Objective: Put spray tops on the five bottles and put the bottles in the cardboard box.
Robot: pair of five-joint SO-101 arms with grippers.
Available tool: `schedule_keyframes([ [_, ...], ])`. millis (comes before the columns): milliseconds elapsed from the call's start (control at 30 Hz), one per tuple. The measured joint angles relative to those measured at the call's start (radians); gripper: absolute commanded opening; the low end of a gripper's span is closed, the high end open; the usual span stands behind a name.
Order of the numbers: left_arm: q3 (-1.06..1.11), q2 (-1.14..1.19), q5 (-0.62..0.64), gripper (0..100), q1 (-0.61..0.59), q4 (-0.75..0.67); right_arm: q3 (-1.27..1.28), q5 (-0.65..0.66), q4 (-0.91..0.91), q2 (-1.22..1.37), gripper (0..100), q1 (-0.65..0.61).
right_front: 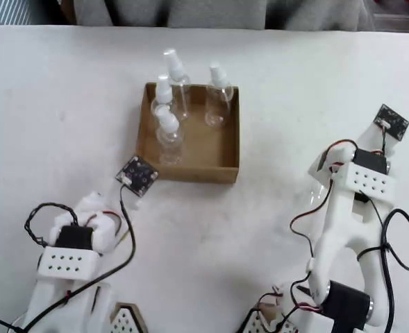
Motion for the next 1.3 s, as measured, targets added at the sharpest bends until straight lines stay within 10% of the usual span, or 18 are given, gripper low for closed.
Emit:
schedule_keyframes([
  [1300,0.011,0.0,0.0,2,0.002,-0.018,-0.132,-0.006,-0.005,0.347,30.3,-0.084],
])
